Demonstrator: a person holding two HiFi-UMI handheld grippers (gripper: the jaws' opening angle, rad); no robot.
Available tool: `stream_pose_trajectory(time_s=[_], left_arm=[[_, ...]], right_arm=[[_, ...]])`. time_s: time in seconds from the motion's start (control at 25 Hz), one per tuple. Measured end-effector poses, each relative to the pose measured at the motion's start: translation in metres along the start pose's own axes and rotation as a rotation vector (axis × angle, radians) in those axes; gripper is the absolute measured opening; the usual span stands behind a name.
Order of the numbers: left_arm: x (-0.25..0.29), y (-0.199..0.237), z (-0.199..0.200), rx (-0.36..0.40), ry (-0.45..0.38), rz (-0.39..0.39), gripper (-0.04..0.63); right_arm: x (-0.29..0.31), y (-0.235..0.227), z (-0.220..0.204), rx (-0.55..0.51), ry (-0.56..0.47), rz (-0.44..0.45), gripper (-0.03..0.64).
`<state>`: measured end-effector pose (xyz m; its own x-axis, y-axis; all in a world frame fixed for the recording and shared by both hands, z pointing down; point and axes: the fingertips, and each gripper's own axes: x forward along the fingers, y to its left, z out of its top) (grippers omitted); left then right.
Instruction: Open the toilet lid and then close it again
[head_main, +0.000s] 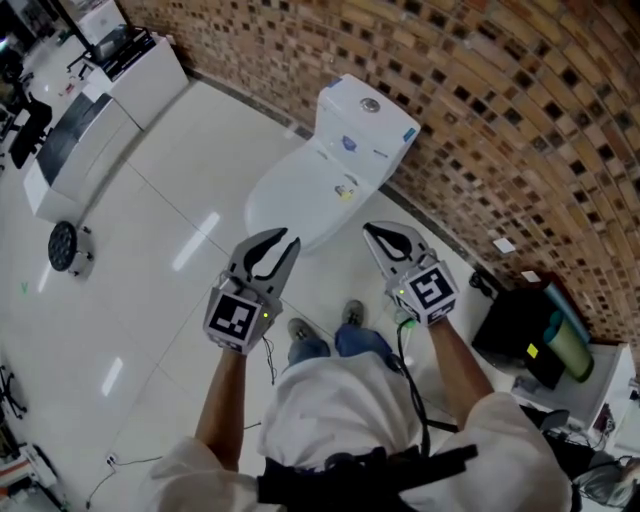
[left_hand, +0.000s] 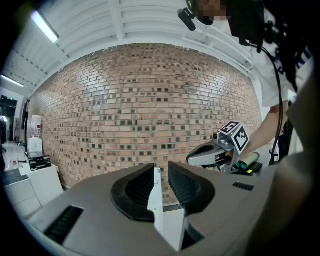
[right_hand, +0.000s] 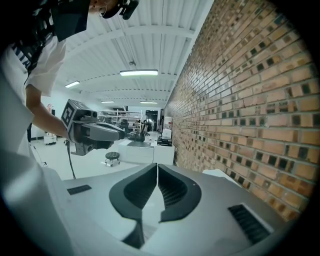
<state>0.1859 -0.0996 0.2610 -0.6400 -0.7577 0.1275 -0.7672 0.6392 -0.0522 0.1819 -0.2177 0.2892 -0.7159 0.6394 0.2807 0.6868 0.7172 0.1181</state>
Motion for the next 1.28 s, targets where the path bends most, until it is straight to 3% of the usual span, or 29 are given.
stream_pose_trajectory(time_s=[0.28,0.44,0.56,0.8,0.88,1.08,1.28], left_arm=[[-0.012,0.011,-0.002,0.01,-0.011,0.036,0.086],[-0.016,0.018,-0.016,-0.007,0.016,0.07,0.086],[-0.014,0.021,-0.025,-0.005,0.033,0.11,0.086],[-0.015,0.028,-0.046,-0.037,0.056,0.22,0.085],[-0.017,0.034,-0.057,-0.052,0.076,0.241,0.086],[-0.023,0.062,-0.099,-0.043,0.131,0.177,0.086],[-0.037,0.115,-0.164,0.025,0.152,0.093,0.085]], right_arm=[[0.005,0.003,-0.003,-0.13,0.065,0.027,0.008],[0.008,0.001,-0.032,-0.265,0.176,0.076,0.009],[0.013,-0.006,-0.062,-0.31,0.23,0.12,0.009],[0.031,-0.01,-0.099,-0.432,0.254,0.152,0.01],[0.041,0.0,-0.109,-0.454,0.267,0.175,0.088],[0.086,0.044,-0.153,-0.445,0.325,0.179,0.135],[0.167,0.09,-0.208,-0.445,0.346,0.038,0.135]])
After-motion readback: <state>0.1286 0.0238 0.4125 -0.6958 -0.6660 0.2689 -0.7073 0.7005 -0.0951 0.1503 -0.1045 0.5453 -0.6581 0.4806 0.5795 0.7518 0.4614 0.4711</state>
